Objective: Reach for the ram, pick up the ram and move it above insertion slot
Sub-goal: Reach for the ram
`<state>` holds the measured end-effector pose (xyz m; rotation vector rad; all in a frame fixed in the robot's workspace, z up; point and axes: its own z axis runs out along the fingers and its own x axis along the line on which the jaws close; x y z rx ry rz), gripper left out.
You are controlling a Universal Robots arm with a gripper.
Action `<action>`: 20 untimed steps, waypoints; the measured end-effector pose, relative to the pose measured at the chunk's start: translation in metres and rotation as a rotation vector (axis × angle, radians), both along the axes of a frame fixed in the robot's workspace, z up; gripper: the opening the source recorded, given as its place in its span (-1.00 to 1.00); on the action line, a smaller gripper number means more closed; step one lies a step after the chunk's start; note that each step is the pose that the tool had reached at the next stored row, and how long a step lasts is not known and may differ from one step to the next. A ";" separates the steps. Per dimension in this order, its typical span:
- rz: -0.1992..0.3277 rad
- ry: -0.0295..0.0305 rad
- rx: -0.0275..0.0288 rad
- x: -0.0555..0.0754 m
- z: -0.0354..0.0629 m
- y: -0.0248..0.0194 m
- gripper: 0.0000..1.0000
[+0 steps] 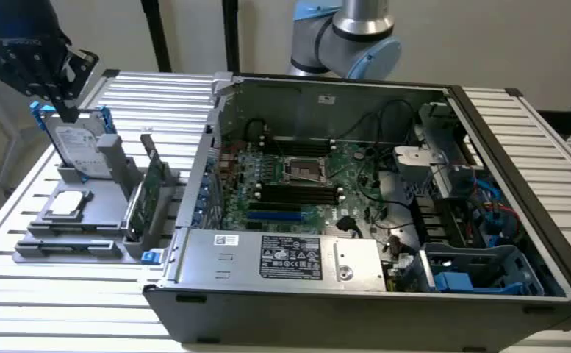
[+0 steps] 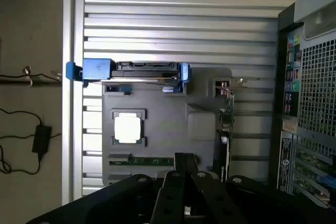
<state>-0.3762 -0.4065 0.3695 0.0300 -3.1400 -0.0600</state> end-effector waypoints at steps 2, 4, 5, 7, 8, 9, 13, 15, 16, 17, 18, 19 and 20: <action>0.000 0.0000 0.0000 0.000 0.0000 0.0000 -0.79; 0.000 0.0000 0.0000 0.000 0.0000 0.0000 -0.79; 0.000 0.0000 0.0000 0.000 0.0000 0.0000 -0.79; 0.000 0.0000 0.0000 0.000 0.0000 0.0000 -0.79; 0.000 0.0000 0.0000 0.000 0.0000 0.0000 -0.79; 0.000 0.0000 0.0000 0.000 0.0000 0.0000 -0.79; 0.000 0.0003 -0.0002 0.000 0.0001 -0.0004 -0.79; 0.000 0.0004 -0.0003 0.000 0.0004 -0.0026 -0.79; 0.000 0.0003 -0.0006 0.000 0.0007 -0.0057 -0.79; 0.000 0.0003 -0.0009 0.000 0.0009 -0.0094 -0.79; 0.000 0.0002 -0.0010 0.000 0.0009 -0.0132 -0.79; 0.000 0.0002 -0.0011 0.000 0.0010 -0.0168 -0.79; 0.000 0.0002 -0.0011 -0.001 0.0011 -0.0203 -0.79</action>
